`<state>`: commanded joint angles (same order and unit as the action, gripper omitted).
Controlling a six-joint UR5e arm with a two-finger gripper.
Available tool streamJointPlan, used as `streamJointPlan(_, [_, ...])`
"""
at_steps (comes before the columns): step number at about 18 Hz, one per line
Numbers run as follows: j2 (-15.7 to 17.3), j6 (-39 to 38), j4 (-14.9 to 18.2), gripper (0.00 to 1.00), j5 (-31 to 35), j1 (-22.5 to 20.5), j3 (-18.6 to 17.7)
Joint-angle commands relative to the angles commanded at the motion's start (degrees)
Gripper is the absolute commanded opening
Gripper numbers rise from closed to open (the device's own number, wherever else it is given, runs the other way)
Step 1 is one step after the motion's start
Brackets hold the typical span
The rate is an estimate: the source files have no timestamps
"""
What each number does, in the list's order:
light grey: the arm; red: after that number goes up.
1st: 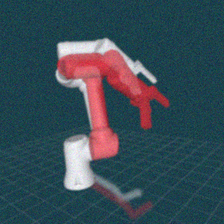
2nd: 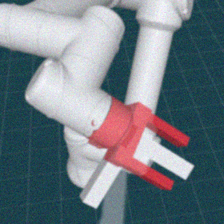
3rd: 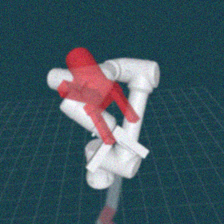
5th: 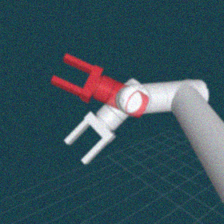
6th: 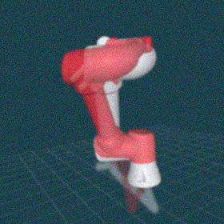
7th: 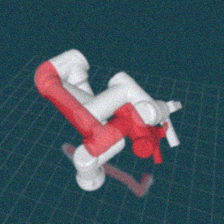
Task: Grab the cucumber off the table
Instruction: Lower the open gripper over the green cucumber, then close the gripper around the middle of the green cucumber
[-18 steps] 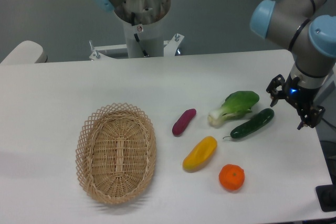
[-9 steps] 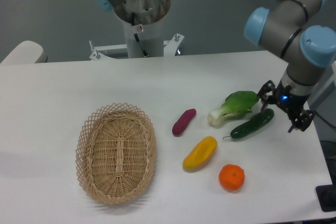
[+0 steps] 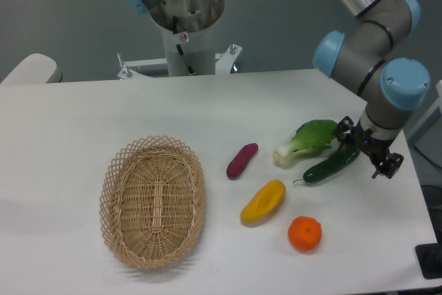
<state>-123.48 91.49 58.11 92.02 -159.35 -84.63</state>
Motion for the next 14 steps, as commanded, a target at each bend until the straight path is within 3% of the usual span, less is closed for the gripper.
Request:
streamJointPlan(2, [-0.27, 0.18, -2.12, 1.00, 0.18, 0.18, -1.06])
streamJointPlan(10, [-0.36, 0.09, -2.82, 1.00, 0.18, 0.97, -3.08])
streamJointPlan(14, [-1.15, 0.00, -5.28, 1.00, 0.09, 1.15, -3.96])
